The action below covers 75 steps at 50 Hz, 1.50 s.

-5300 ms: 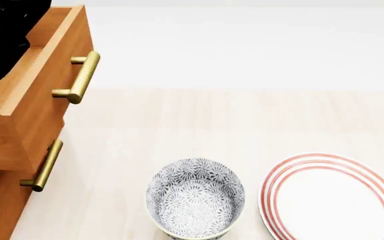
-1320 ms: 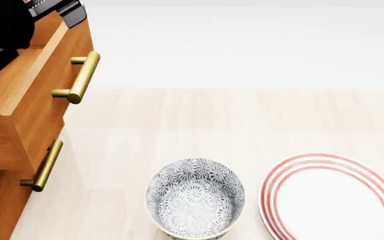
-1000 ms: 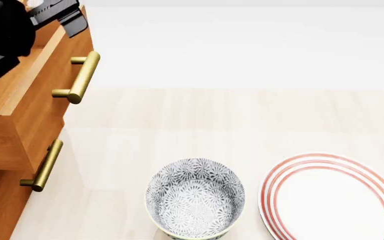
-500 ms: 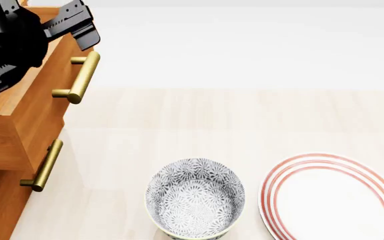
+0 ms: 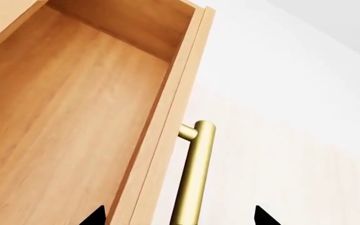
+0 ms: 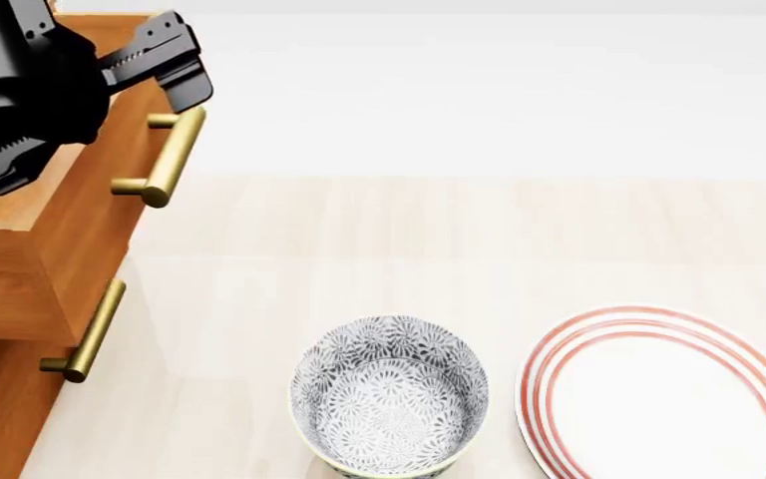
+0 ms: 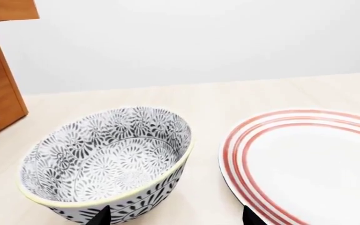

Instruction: Open the top drawer of the cabinet.

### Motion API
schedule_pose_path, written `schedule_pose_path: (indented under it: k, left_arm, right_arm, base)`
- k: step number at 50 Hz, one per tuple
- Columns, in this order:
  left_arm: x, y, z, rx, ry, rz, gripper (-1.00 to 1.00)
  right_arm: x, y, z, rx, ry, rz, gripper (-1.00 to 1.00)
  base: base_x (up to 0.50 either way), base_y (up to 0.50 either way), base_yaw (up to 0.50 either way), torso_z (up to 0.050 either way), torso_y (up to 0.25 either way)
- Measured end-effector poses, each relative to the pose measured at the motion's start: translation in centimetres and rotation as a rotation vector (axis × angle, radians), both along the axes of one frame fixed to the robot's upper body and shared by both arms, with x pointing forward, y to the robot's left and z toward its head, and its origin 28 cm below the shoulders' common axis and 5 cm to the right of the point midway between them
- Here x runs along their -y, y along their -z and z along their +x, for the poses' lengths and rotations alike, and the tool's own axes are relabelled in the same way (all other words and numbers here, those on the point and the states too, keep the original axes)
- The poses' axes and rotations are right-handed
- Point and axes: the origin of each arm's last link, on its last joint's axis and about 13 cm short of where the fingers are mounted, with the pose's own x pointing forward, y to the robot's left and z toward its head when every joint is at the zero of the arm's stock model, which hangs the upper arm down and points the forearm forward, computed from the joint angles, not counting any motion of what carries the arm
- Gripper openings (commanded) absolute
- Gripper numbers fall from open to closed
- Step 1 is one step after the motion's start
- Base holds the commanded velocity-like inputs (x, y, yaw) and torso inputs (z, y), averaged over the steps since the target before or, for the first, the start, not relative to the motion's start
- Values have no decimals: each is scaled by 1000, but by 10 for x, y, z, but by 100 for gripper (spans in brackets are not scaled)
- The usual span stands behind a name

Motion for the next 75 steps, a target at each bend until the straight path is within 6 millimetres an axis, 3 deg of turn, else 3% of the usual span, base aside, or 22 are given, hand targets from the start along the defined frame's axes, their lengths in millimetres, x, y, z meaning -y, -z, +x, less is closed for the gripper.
schedule_pose_path:
  k: [75]
  left_arm:
    - [50, -10, -10, 22, 190, -70, 100]
  right_arm:
    - [2, -2, 0, 27, -9, -17, 100]
  base:
    - [0, 0, 0, 0, 0]
